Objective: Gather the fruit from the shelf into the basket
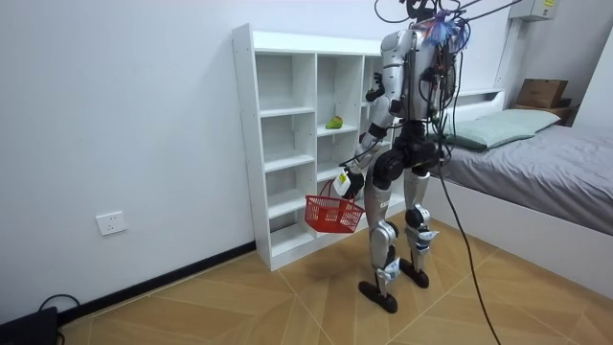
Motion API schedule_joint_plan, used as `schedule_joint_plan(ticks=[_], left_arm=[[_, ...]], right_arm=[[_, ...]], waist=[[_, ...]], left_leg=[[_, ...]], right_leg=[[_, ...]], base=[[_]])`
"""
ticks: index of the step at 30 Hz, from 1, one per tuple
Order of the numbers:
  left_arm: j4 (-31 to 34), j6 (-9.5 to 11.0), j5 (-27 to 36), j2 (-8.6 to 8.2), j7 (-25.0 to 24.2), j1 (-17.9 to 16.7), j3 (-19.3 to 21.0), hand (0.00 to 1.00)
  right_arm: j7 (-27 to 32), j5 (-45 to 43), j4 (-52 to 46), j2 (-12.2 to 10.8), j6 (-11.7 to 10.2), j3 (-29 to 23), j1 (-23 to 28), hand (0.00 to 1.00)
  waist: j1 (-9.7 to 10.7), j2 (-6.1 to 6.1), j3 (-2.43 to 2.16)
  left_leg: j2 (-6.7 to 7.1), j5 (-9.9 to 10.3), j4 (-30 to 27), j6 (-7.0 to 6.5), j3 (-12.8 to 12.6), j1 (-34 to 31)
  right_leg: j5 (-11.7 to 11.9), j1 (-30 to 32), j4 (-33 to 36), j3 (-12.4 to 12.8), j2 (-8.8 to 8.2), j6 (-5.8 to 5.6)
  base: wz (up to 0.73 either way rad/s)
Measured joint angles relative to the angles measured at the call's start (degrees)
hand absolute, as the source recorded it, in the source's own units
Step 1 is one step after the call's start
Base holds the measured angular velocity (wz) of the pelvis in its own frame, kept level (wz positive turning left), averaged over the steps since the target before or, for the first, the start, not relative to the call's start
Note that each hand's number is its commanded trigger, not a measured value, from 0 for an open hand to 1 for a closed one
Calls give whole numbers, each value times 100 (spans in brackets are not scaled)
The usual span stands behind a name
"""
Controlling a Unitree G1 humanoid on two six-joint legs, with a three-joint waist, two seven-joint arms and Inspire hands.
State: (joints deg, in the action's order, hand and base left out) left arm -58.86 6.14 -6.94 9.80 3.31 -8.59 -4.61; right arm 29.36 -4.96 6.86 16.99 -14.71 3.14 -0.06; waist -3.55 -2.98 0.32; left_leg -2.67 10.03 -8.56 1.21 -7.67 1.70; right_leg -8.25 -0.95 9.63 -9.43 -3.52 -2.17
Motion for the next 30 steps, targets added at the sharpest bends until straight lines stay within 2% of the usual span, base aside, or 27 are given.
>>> schedule_joint_plan(ticks=[8, 13, 16, 25, 30], left_arm=[[45, 0, -1, 2, -9, 1, 1, 100], [223, -3, -7, 10, -49, -93, 7, 100], [320, -70, -11, 13, -76, -123, 48, 100], [385, -127, -6, 24, -144, -136, 57, 100], [384, -199, -3, 24, -104, -125, 33, 100]], right_arm=[[-2, 153, 170, 1, -1, -1, -1, 0], [-128, 293, 256, 4, 11, -2, -29, 0], [-361, 482, 480, 8, 195, -5, -180, 0], [-453, 870, 739, 8, 220, -3, -282, 0], [-453, 1052, 894, 13, 312, -3, -457, 0]], waist=[[-2, -19, -1], [6, -66, 14], [6, -108, 28], [30, -96, 26], [29, -98, 25]], left_leg=[[0, 0, -20, 0, 3, 12], [4, -2, -19, -1, 4, -3], [11, -3, -20, -4, 5, -4], [13, -4, -17, -5, 76, -28], [15, -4, -30, -5, 123, -16]], right_leg=[[0, -15, 3, -6, -4, 0], [0, -30, 5, -8, -11, 0], [0, -30, 4, -12, -18, 0], [0, -38, 3, -103, -22, 0], [0, -79, 3, -181, -28, 0]], base=[[0], [0], [0], [3], [6]])
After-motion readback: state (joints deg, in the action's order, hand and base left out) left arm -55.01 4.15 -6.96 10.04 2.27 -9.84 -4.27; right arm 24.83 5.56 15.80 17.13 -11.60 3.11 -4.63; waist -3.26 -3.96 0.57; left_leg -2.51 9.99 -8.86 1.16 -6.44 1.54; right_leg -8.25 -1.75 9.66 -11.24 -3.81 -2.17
